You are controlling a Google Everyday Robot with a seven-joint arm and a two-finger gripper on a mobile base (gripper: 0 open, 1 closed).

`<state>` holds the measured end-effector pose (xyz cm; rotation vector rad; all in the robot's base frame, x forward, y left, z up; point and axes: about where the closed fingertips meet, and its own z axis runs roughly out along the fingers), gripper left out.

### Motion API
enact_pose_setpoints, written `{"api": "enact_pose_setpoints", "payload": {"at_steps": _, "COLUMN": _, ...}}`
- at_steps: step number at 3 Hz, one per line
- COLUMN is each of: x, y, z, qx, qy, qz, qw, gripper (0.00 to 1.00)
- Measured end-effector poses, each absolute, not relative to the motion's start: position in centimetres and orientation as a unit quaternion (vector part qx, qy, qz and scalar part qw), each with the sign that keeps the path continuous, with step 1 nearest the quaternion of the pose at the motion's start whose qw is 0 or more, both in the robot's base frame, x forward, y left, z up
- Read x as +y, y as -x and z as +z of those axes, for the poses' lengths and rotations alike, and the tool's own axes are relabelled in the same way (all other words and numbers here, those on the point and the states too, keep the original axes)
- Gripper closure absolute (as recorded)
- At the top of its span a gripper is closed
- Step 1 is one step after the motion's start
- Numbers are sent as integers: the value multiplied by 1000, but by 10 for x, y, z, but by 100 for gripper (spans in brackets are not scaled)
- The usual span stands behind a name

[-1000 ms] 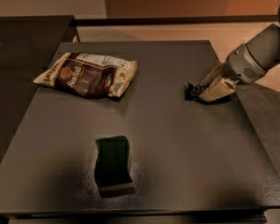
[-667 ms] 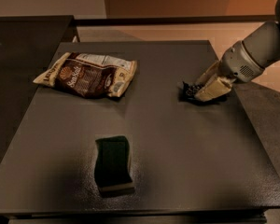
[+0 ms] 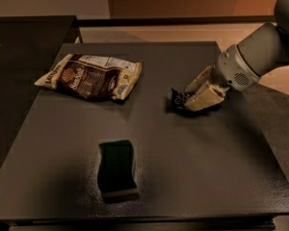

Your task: Move rxbar chocolate near sponge

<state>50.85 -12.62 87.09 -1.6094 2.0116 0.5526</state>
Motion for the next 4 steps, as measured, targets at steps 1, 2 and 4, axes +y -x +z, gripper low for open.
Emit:
{"api": "enact_pose_setpoints", "payload": {"at_steps": 1, "x": -102, "y": -485, "z": 874, "qx": 732, "qy": 597, "qz": 208, "qw": 256, "gripper": 100}}
{"api": "enact_pose_setpoints", "payload": {"at_steps": 2, "x": -84, "y": -456, "z": 876, "qx": 726, "qy": 603, "qz": 210, "qw": 254, "gripper": 100}}
{"api": "enact_pose_setpoints", "payload": {"at_steps": 4, "x": -59, "y": -406, "z": 879, "qx": 718, "qy": 598, "qz": 236, "qw": 267, "gripper": 100}}
